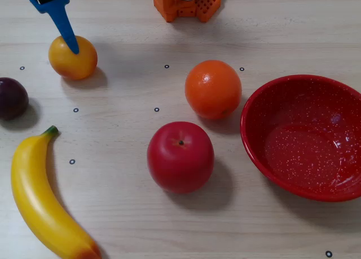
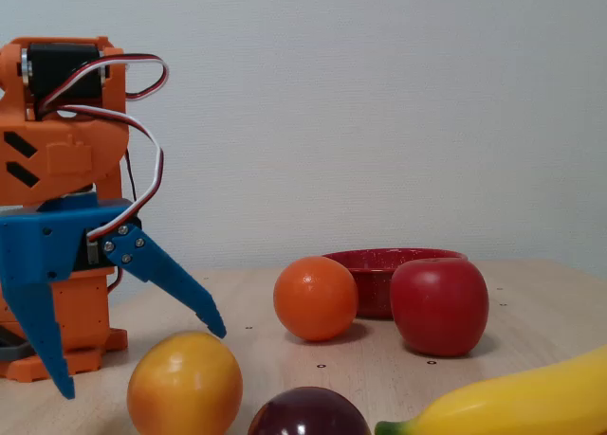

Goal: Put peach in the red bowl.

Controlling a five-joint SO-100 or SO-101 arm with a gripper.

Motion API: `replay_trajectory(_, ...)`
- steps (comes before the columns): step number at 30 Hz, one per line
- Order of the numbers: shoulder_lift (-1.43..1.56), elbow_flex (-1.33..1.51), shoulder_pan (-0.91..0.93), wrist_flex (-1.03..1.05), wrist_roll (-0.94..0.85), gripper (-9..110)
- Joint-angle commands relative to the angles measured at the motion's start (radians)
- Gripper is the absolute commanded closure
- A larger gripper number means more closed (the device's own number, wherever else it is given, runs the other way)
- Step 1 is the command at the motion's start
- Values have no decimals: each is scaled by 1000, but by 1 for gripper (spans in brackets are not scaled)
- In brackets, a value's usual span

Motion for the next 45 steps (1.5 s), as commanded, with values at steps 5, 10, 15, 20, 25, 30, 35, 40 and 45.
replay_trajectory(5, 2, -112, -54, -14, 21, 55)
replay_trajectory(10, -20, -135, -81, -6, 38, 55)
replay_trajectory(15, -35, -144, -95, -5, 26, 55)
replay_trajectory(20, -44, -153, -103, -3, 11, 55)
replay_trajectory(25, -60, -156, -104, -18, -6, 55)
replay_trajectory(30, -81, -156, -110, -40, -6, 55)
replay_trajectory(35, -98, -163, -117, -44, -6, 55)
replay_trajectory(40, -103, -167, -121, -38, -11, 55)
replay_trajectory(45, -98, -160, -123, -35, -21, 56)
